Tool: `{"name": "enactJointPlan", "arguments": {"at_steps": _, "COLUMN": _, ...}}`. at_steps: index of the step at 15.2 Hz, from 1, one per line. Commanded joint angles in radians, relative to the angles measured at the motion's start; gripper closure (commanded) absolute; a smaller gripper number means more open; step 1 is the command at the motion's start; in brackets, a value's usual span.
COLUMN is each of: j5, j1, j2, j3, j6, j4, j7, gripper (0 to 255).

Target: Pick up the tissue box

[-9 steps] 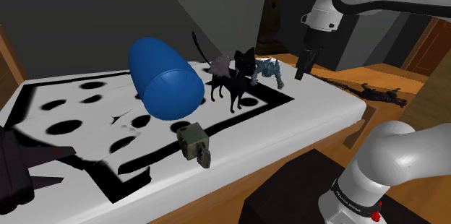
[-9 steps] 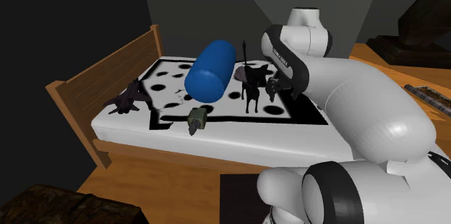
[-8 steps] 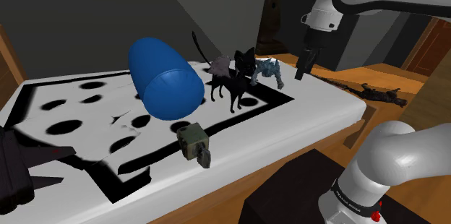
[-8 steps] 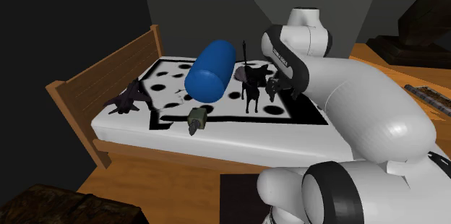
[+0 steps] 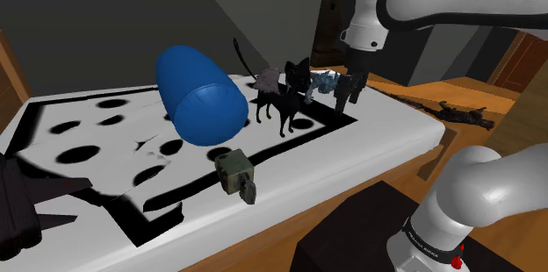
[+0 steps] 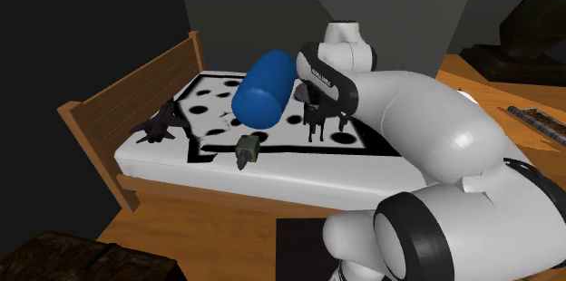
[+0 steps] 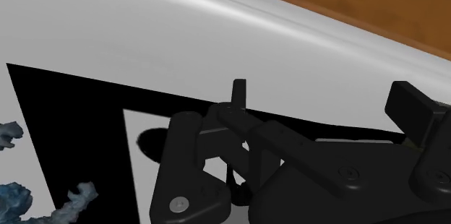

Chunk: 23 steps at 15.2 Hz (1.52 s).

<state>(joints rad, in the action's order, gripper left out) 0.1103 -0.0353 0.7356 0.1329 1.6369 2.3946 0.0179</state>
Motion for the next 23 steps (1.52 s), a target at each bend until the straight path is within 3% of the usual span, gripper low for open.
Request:
{"name": "enactJointPlan", "arguments": {"at_steps": 1, "j5": 0.029, "j1": -0.014, "j2": -0.041, "j3": 0.043, "j6": 0.026, "j4": -0.005, "j7": -0.047, "gripper": 0}}
{"name": "enactJointPlan", "arguments": {"at_steps": 13, "j5": 0.131, "j1": -0.074, "j2": -0.345, "j3": 0.284, "j6": 0.161, "j4": -0.125, "j7": -0.314, "gripper": 0}}
{"name": "enactJointPlan", "arguments": {"at_steps": 18, "j5": 0.121, "j1": -0.091, "j2": -0.513, "j3": 0.375, "j6": 0.213, "j4": -0.22, "j7": -0.436, "gripper": 0}}
{"name": "enactJointPlan", "arguments": {"at_steps": 23, "j5": 0.068, "j1": -0.119, "j2": -0.708, "j3": 0.451, "j6": 0.255, "j4": -0.343, "j7": -0.571, "gripper": 0}}
